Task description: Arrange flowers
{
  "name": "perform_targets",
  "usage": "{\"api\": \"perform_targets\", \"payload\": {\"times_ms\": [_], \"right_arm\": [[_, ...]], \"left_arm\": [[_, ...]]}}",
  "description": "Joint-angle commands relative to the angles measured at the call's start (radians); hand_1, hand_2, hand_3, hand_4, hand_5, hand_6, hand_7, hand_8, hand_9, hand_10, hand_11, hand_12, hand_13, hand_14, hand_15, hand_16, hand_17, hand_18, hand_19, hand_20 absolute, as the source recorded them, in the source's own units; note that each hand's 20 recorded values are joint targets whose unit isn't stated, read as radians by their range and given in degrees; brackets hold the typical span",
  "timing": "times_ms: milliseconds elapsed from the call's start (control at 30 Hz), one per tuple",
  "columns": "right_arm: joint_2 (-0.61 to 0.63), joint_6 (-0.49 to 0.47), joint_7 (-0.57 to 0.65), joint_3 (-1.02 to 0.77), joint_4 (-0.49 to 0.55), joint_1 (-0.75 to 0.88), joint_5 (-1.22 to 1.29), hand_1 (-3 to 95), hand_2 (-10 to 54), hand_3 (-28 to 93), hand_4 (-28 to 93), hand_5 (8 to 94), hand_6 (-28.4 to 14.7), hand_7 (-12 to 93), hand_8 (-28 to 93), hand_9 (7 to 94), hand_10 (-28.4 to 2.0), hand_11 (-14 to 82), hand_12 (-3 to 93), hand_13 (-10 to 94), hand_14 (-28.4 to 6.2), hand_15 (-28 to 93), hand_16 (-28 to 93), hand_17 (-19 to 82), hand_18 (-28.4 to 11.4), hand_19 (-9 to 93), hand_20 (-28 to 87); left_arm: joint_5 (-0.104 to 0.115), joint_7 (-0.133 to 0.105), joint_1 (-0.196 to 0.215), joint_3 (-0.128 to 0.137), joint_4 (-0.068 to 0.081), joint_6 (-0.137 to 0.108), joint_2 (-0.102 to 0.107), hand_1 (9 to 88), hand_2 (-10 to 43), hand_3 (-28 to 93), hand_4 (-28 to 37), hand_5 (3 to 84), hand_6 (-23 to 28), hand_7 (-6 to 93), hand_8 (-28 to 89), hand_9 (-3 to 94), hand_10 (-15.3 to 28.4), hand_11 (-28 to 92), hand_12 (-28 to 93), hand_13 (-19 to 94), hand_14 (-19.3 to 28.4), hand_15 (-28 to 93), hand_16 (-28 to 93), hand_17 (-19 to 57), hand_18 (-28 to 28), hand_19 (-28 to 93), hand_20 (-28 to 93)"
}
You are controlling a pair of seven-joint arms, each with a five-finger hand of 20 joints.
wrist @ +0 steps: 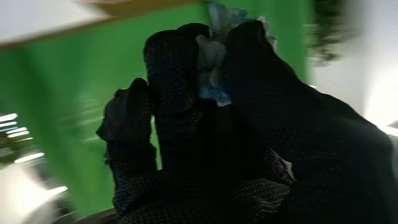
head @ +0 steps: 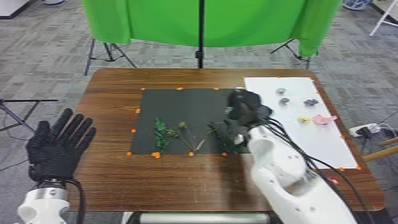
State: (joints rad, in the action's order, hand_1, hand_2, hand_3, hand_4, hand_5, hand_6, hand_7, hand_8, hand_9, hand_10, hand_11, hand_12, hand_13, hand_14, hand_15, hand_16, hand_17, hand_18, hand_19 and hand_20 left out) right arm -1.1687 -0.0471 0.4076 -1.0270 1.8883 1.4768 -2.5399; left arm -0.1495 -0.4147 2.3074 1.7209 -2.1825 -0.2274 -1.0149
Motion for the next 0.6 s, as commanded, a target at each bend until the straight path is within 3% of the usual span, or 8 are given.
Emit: {"api": "perform_targets", "payload": {"times_ms": [33, 133, 200, 333, 600], "right_arm": [[-0.194, -0.095, -0.162, 0.191, -0.126, -0.238, -0.009, 60.0, -9.5, 75, -28, 68.5, -3.6, 32, 0, 75.2, -12.1, 12.6, 40.6, 65, -8.7, 51, 42, 33, -21.2, 86, 46], [-0.232, -0.118, -0.179, 0.245, -0.18, -0.269, -0.013, 60.0, -9.5, 75, -28, 68.4, -4.0, 31, 0, 74.8, -12.7, 12.1, 39.9, 65, -9.0, 52, 42, 33, -21.2, 86, 46], [-0.244, -0.127, -0.164, 0.283, -0.193, -0.272, -0.024, 60.2, -9.5, 75, -28, 68.4, -4.2, 31, 0, 74.4, -13.1, 11.9, 39.7, 64, -9.4, 52, 42, 33, -21.2, 86, 46], [-0.283, -0.127, -0.147, 0.325, -0.246, -0.275, -0.063, 60.8, -9.5, 74, -28, 68.7, -5.1, 29, 0, 74.1, -13.4, 11.4, 38.8, 64, -9.7, 52, 41, 33, -21.2, 86, 46], [-0.378, -0.166, -0.192, 0.312, -0.336, -0.239, -0.168, 61.4, -9.5, 76, -28, 68.7, -5.8, 24, -1, 72.0, -14.7, 13.8, 35.7, 63, -10.6, 52, 41, 33, -21.3, 86, 47]], "left_arm": [[0.011, -0.024, 0.017, -0.002, 0.001, -0.018, 0.004, 23.1, 10.2, 75, -28.3, 42.8, 7.9, 9.6, -8, 39.1, 14.2, 15, 12, 33, 14.4, 18, 0, -5.2, 15.1, 35, 14], [0.012, -0.024, -0.005, -0.013, 0.008, -0.025, 0.013, 22.8, 10.3, 75, -28.3, 43.2, 8.1, 10.0, -7, 39.8, 14.5, 15, 12, 33, 14.7, 18, 0, -5.5, 15.3, 35, 14], [0.011, -0.034, 0.007, -0.011, 0.001, -0.021, 0.022, 22.8, 10.4, 74, -28.3, 43.4, 8.2, 10.0, -7, 39.9, 14.6, 15, 13, 33, 14.9, 18, 0, -5.7, 15.4, 35, 14], [0.013, -0.031, -0.015, -0.015, 0.009, -0.029, 0.034, 22.7, 10.6, 74, -28.3, 43.5, 8.1, 10.2, -7, 40.6, 14.6, 15, 14, 34, 15.2, 19, 0, -6.2, 15.9, 36, 13], [0.012, -0.005, -0.055, -0.035, 0.018, -0.042, 0.057, 23.0, 11.3, 73, -28.3, 43.0, 8.0, 10.5, -7, 41.1, 14.5, 14, 17, 36, 15.2, 19, 2, -6.7, 17.1, 39, 13]]}}
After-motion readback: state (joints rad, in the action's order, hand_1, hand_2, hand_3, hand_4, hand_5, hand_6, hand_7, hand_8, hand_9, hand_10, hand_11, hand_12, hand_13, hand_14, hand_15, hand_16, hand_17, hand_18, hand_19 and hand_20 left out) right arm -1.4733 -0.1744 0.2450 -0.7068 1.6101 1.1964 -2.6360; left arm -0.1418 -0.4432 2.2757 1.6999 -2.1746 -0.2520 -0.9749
